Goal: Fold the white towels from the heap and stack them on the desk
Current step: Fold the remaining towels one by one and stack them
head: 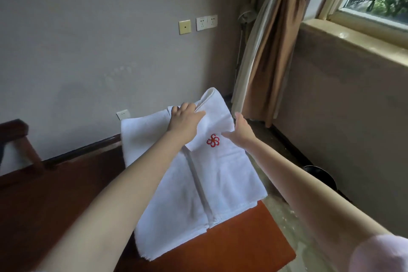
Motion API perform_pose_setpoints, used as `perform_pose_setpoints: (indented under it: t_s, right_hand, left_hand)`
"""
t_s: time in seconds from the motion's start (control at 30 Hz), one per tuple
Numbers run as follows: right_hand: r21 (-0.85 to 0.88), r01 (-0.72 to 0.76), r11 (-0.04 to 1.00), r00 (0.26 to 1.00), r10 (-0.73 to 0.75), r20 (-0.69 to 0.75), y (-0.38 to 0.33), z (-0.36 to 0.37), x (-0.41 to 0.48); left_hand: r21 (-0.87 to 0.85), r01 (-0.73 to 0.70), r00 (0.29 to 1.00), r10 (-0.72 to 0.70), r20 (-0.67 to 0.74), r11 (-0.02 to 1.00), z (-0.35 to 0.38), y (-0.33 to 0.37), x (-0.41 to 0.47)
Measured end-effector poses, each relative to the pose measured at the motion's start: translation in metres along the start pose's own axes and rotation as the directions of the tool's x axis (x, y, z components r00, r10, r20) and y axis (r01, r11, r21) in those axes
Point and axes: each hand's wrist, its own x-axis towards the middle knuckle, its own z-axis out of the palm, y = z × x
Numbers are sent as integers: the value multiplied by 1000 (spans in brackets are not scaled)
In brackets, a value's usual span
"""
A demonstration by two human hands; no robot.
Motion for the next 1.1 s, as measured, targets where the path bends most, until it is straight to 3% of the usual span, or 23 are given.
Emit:
perform_pose_setpoints:
  t_s: [0.27, 0.57, 0.7, 0.8, 0.9, 0.97, 1.1]
  right_hand:
    - [98, -75, 992, 961, 46, 272, -8, 15, 81]
    - [175, -175, 969, 931, 105, 349, 26, 40, 114]
    - [211, -182, 961, 931, 99, 351, 34, 44, 123]
    - [274, -206, 940, 934, 105, 340, 35, 44, 128]
    - [346, -240, 907, 932, 116, 344, 33, 45, 134]
    - [372, -266, 889, 929, 133, 346, 31, 45, 139]
    - [413, -315, 854, 923, 176, 342, 25, 46, 151]
  left_hand:
    - [27, 123, 991, -124, 46, 992, 2, -39, 53]
    - [172, 107, 986, -126, 106, 979, 39, -39, 121]
    - [10, 331, 933, -329, 143, 943, 72, -38, 123]
    - [-128, 571, 815, -543, 201, 811, 96, -45, 108]
    - [-339, 789, 614, -680, 400, 513, 113, -52, 95]
    - [-429, 833, 538, -694, 478, 350, 116, -52, 94]
    - [-489, 857, 454, -688, 566, 163, 112, -54, 105]
